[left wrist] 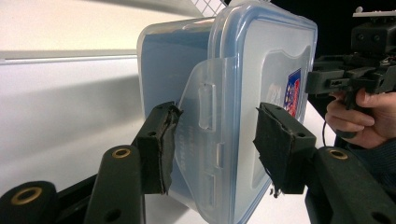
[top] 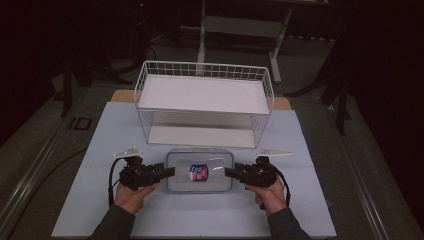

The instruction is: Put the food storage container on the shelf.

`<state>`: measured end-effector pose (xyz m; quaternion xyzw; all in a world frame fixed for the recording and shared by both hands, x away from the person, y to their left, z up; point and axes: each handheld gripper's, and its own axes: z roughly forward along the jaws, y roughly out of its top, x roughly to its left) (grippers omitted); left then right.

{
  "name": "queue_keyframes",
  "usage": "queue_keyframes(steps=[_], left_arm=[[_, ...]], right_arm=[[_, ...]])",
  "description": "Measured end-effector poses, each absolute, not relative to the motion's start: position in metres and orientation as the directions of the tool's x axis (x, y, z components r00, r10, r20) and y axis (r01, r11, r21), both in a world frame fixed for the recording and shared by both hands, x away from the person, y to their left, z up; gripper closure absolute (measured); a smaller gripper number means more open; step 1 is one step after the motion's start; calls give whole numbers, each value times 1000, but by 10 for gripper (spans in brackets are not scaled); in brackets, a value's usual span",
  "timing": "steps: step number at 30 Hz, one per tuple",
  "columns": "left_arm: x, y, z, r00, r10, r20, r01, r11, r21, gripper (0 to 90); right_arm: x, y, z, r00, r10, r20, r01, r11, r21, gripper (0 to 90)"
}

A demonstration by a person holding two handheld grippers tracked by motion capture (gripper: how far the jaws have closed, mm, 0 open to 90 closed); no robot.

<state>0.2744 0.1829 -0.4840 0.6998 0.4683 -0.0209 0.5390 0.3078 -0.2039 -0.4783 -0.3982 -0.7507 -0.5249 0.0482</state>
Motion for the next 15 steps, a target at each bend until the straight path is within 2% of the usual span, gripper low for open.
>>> queue_keyframes(steps=[15], left_arm=[[274, 182, -464, 600, 628, -496, 629, 14, 778, 490]], right_arm=[[305, -206, -458, -700, 548, 458, 604, 111, 789, 514]])
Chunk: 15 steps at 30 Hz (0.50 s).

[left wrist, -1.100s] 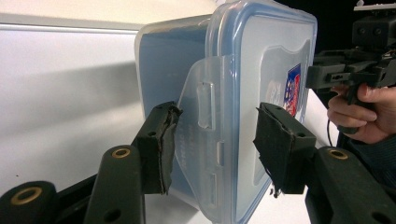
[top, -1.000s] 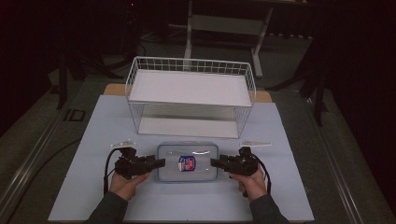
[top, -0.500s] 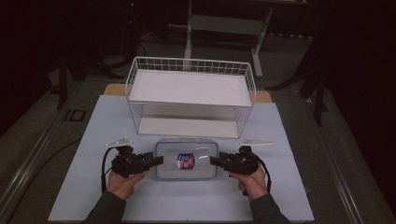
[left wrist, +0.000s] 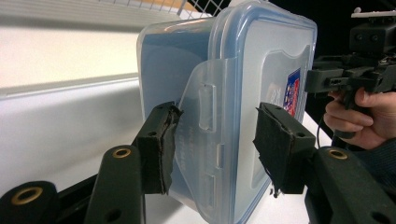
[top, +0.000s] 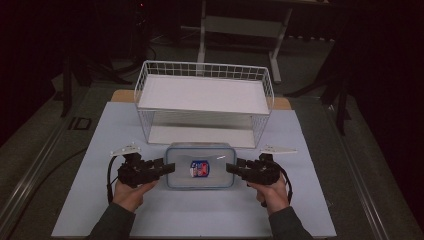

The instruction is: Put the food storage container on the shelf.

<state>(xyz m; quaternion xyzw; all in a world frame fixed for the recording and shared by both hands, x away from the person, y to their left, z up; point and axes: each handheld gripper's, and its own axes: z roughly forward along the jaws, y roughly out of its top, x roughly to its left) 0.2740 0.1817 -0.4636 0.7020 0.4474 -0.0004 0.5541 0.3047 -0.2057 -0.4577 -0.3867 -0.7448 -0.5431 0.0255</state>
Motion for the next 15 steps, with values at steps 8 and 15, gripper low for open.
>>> queue_keyframes(steps=[8, 15], left_arm=[[277, 182, -453, 611, 625, -486, 616, 11, 788, 491], [281, 181, -433, 630, 624, -461, 586, 7, 810, 491]], right_arm=[[305, -206, -448, -710, 551, 439, 583, 109, 805, 514], [306, -207, -430, -724, 551, 415, 551, 100, 828, 515]])
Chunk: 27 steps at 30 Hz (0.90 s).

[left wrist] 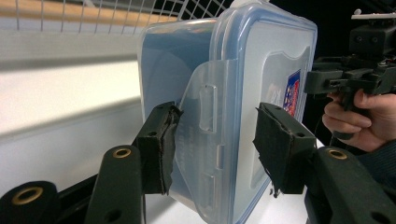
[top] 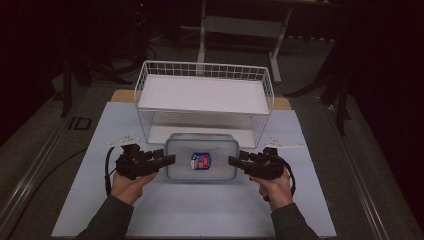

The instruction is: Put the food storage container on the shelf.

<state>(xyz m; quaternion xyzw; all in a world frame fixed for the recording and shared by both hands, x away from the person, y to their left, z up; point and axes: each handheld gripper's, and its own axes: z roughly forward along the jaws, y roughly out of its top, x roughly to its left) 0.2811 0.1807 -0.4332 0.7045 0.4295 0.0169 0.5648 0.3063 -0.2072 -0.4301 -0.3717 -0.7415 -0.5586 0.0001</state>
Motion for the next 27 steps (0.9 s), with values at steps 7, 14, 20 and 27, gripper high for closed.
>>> queue_keyframes(steps=[7, 14, 20, 27], left_arm=[[287, 179, -412, 651, 622, -436, 552, 7, 834, 491], [291, 179, -393, 665, 624, -411, 518, 12, 856, 491], [294, 180, -377, 675, 627, -388, 490, 12, 872, 491], [299, 181, -365, 683, 629, -370, 469, 10, 883, 490]], right_arm=[[310, -209, -409, -738, 555, 384, 515, 96, 852, 514], [313, -209, -391, -750, 555, 361, 485, 88, 870, 514], [317, -208, -376, -761, 552, 342, 457, 82, 886, 515], [321, -207, -365, -767, 552, 327, 436, 74, 897, 515]])
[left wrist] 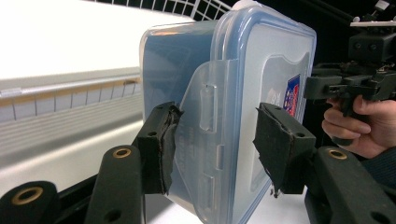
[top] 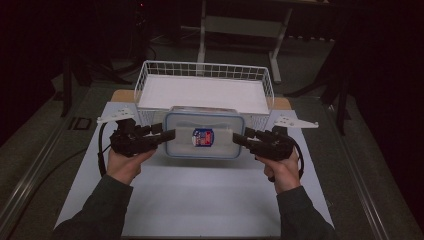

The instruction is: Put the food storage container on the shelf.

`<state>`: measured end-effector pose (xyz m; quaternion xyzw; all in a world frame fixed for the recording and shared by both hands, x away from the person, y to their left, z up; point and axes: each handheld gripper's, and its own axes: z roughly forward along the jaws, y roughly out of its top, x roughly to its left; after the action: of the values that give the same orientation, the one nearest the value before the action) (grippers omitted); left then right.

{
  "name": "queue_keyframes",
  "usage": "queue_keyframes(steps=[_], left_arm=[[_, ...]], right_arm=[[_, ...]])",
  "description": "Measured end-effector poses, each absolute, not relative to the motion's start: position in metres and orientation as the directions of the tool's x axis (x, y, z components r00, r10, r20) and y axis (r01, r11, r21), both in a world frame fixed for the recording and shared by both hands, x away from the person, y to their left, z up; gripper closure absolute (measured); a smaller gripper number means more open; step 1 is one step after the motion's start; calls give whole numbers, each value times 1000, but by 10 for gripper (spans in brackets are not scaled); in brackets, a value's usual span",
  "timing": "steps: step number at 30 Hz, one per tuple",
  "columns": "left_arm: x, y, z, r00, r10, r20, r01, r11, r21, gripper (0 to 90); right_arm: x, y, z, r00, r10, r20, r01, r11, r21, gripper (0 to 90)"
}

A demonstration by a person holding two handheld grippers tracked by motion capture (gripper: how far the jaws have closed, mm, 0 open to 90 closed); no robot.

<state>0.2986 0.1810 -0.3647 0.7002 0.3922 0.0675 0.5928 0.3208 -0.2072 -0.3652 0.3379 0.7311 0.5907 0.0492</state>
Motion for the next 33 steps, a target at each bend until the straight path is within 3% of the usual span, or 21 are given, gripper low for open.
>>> queue_keyframes(steps=[33], left_arm=[[332, 182, -323, 705, 628, -329, 385, 50, 921, 491]], right_arm=[[350, -206, -321, -781, 562, 272, 364, 56, 930, 514]])
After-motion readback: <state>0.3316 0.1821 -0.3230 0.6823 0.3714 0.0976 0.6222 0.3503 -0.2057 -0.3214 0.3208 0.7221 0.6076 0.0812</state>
